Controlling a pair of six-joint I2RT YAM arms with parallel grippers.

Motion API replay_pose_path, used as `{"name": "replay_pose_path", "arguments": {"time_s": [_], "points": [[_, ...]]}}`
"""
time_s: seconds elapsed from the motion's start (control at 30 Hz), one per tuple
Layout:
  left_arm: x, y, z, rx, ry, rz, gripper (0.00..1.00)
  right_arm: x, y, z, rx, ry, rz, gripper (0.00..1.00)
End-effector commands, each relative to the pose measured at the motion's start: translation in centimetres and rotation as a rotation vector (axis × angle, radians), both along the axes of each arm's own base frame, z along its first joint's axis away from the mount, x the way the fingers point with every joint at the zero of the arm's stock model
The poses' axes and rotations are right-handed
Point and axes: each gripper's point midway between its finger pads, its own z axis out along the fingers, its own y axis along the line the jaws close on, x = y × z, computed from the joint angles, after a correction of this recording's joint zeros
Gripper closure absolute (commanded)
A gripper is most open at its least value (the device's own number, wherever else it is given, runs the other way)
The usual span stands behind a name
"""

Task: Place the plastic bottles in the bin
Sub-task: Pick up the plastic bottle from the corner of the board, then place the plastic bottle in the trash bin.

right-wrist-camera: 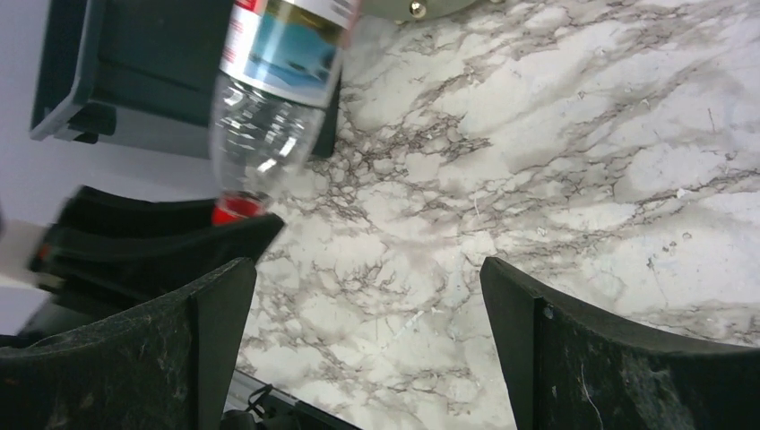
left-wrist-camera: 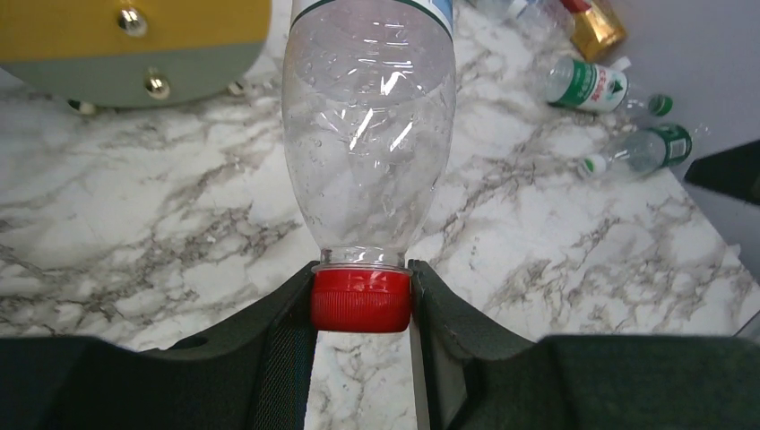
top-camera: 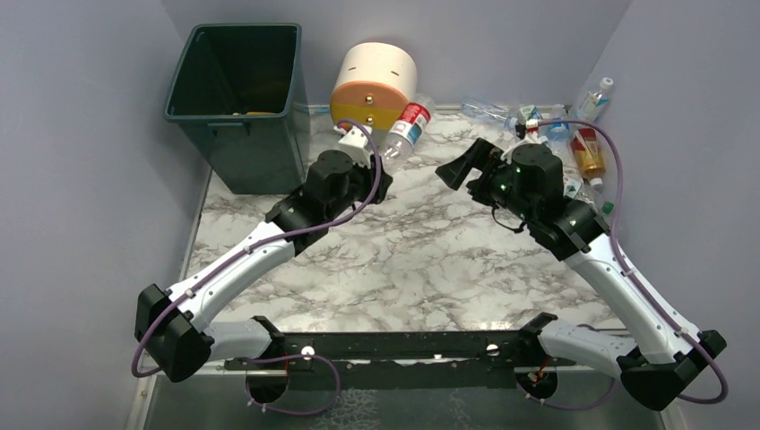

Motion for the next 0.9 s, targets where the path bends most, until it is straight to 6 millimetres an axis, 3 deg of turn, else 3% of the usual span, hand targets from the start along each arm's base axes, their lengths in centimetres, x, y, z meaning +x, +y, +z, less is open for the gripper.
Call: {"name": "replay_pose_path", "arguments": {"time_s": [0.0,0.5,0.87], "points": [[1.1,2.1,4.8,0.018,-0.089,0.066,0.87,-0.9,-0.5,0.2,0.026,-0.003,-0.009,0.01],[7.2,8.4,14.6,-0.013,-0.255,0.271,0.87,-2.1,0.3,-2.3,0.059,0.056,0.04,0.01],[13.0,18.7,17.5,-0.114,-0.232,0.49,0.88,-2.5,1.7,-4.5,0.082,0.1,0.103,0.01]]}}
